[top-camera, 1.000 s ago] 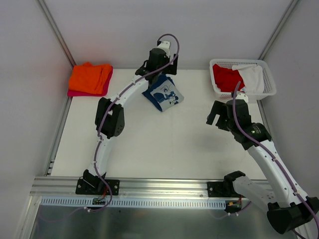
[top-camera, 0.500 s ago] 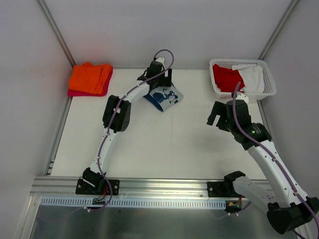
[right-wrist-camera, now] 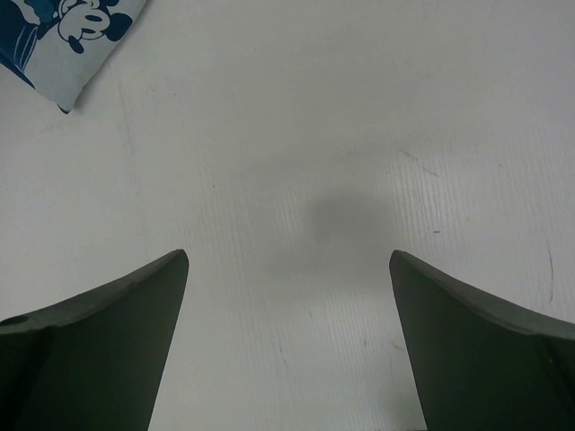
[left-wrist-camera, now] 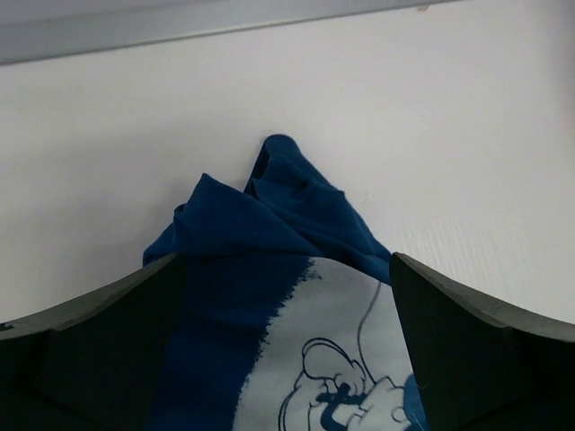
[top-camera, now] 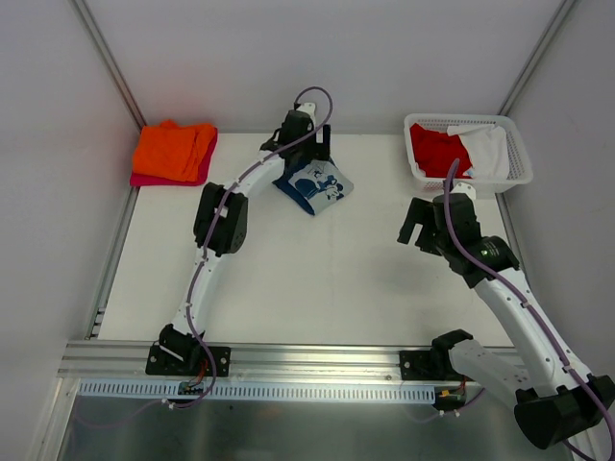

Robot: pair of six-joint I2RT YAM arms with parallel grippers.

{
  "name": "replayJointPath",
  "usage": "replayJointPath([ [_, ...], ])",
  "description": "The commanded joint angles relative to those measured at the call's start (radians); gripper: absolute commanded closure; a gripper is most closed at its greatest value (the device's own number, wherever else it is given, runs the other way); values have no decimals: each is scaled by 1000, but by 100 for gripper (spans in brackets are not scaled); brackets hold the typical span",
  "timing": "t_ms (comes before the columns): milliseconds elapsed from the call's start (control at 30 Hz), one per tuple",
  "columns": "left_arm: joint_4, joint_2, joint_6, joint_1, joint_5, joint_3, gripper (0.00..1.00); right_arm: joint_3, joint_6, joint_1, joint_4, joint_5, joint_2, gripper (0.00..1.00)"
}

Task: Fold and stack the t-shirts
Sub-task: Fold the long partially folded tshirt into a neat square

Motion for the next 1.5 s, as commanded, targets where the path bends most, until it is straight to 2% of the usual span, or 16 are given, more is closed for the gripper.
replayJointPath([
  [0,44,-209,33,-3,20,36,1,6,3,7,14,7,-8,1],
  [200,-31,-459,-2,-5,20,23,1,62,-1,12,-1,-6,17,1],
  [300,-68,-595,-73,-6,12,-87,1,90,-4,16,-4,-9,20,1],
  [400,-65,-813,-186,-23,-41,-452,1,122,-23,13,-3,-28,73,1],
  [633,67,-1076,-534,-31,35,-1105,1,239,-49,1,-12,-140,196,1],
  [667,107,-1108,-639,-29,53,-1185,1,243,-49,1,-12,-147,204,1],
  [700,269,-1167,-692,-29,59,-1355,1,248,-44,-3,-12,-151,207,1],
  [767,480,-1208,-872,-31,93,-1524,1,243,-38,-2,-12,-170,210,0],
  [833,656,-1194,-967,-34,90,-1645,1,227,-30,-3,-12,-174,204,0],
  [1000,902,-1017,-1045,-40,167,-1661,1,185,-40,-7,-18,-148,141,1],
  [1067,1123,-947,-1152,-42,187,-1684,1,179,-44,-13,-35,-137,127,1],
  [1133,1312,-796,-1297,-49,193,-1713,1,174,-49,-22,-42,-135,109,1],
  [1167,1506,-725,-1358,-52,194,-1716,1,168,-53,-25,-46,-134,103,1],
  [1267,1793,-379,-1559,-88,172,-1683,1,165,-63,-40,-62,-123,88,1],
  [1367,1794,-330,-1549,-124,115,-1678,1,165,-73,-49,-78,-115,75,0],
  [1467,1724,-420,-1464,-134,98,-1685,1,159,-79,-62,-87,-105,58,0],
])
